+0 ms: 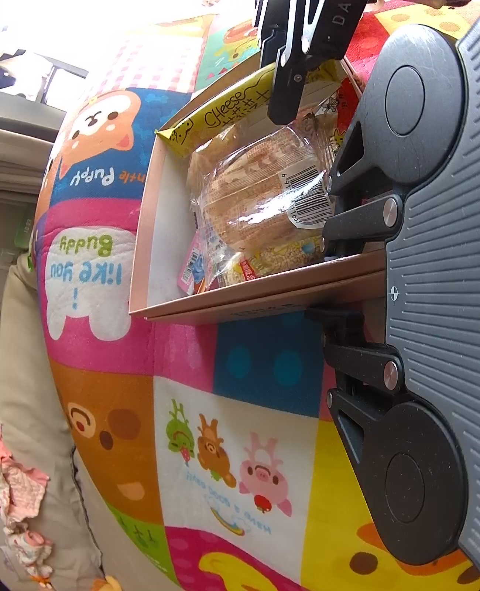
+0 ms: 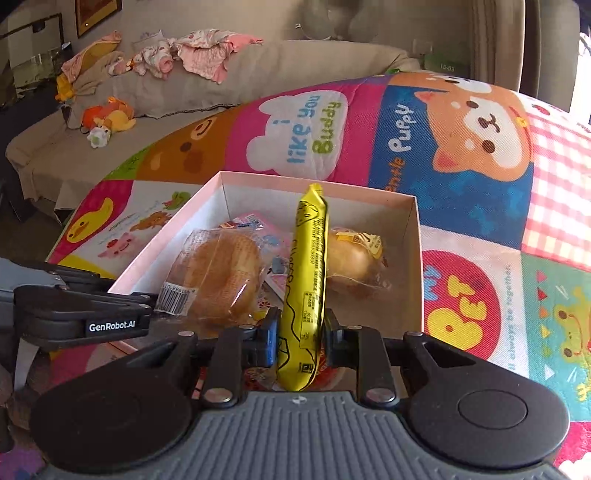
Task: Organize objects
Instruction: 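Carry the yellow cheese bar into the pink box and release it, then move the right gripper to the clear biscuit snack pack and grasp it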
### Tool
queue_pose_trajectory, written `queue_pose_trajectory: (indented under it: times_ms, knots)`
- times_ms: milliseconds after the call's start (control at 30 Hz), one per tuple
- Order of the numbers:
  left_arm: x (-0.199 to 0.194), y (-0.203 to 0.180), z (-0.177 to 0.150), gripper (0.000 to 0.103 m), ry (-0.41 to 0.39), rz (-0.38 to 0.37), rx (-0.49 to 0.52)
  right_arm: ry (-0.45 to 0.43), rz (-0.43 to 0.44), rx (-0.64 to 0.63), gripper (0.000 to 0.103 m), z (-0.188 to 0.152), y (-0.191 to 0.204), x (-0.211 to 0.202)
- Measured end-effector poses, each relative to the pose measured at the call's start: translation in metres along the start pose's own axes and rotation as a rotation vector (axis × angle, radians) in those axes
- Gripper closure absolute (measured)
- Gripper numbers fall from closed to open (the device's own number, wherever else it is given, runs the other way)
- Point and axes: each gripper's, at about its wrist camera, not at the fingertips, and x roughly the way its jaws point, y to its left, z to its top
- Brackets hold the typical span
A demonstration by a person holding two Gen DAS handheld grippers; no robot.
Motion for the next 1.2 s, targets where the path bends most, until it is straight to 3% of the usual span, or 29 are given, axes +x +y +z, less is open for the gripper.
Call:
queue_pose_trajectory:
  times_ms: [133,267,500,633,800,900,1000,1067,1200]
  knots:
    - [0.0,0.0,0.0,0.084,0.0,0.0,0.0,-0.045,0.06,-0.011,0.079,0.003,0.004,-0.013]
    - [0.0,0.0,0.0,0.084,0.002,-0.002,-0.003,-0.03,0.139,-0.042,0.079,0.009,0.016,-0.012]
    - [0.0,0.001,0.0,0.083,-0.001,-0.003,-0.001,0.009,0.05,0.017,0.079,0.012,-0.002,-0.002]
    - [0.003,0.001,0.003,0.084,-0.002,-0.004,-0.011,0.004,0.02,0.012,0.072,0.007,-0.01,-0.009]
    - [0.001,-0.001,0.006,0.084,-0.013,-0.001,-0.004,-0.042,-0.05,-0.012,0.056,-0.004,-0.016,-0.028]
    - [0.0,0.0,0.005,0.084,-0.013,-0.004,-0.002,-0.08,-0.069,-0.011,0.054,-0.014,-0.024,-0.051]
    - [-0.001,-0.001,0.004,0.084,-0.015,-0.002,0.001,-0.143,-0.096,0.024,0.039,-0.03,-0.041,-0.082]
    - [-0.001,-0.001,0.004,0.084,-0.015,-0.001,0.001,-0.18,-0.17,0.032,0.03,-0.046,-0.053,-0.102]
    - [-0.002,-0.002,0.003,0.084,-0.019,0.007,0.006,-0.14,-0.302,0.046,0.007,-0.086,-0.073,-0.12]
